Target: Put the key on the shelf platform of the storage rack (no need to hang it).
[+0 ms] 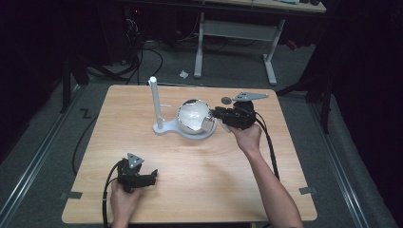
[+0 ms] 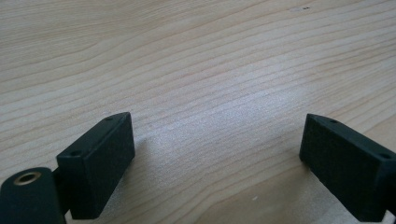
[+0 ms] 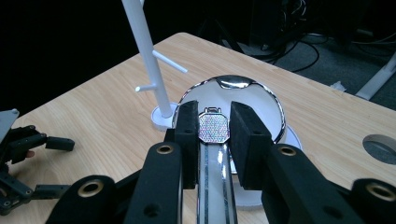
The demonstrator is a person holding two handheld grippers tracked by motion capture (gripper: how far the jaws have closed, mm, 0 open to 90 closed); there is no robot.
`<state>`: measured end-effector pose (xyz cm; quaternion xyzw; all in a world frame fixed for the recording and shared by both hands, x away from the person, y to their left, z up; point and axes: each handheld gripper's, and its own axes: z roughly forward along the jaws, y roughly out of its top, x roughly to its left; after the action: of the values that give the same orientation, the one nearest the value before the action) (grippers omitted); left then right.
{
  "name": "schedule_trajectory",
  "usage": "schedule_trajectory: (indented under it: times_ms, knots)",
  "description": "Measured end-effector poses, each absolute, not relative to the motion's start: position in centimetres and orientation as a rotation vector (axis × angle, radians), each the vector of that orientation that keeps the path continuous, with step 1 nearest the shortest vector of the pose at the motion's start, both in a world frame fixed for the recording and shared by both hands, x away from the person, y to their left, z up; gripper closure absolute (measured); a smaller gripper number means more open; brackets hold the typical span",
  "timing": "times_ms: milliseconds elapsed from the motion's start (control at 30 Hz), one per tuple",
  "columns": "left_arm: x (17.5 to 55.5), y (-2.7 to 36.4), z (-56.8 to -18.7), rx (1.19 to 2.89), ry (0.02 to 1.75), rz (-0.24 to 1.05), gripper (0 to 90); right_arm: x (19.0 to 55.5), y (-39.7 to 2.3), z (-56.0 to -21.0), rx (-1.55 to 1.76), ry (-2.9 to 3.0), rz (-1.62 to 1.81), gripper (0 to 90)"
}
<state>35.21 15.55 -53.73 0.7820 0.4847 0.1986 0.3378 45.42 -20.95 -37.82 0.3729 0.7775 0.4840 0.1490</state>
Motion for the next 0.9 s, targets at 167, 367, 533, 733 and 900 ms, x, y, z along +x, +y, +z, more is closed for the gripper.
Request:
schedule_trajectory:
  times_ms: [167,367,533,733,900]
  knots:
    - [35.2,15.5,-53.7,2.038,1.263,0.518,10.5,46.3,-20.3,-37.9,1.08,2.241,1.388,74.4]
    - [35.2,15.5,-53.7,2.038,1.263,0.518,10.5,47.4,-19.5,-38.3,1.092,2.251,1.381,74.4]
    - [35.2,15.5,-53.7,2.038,1.263,0.518,10.5,48.1,-19.2,-38.5,1.105,2.257,1.378,74.4]
    - [35.2,15.5,-53.7,2.038,1.263,0.518,10.5,49.1,-18.7,-38.9,1.136,2.257,1.368,74.4]
    - [35.2,15.5,-53.7,2.038,1.263,0.518,10.5,49.7,-18.3,-39.2,1.147,2.263,1.358,74.4]
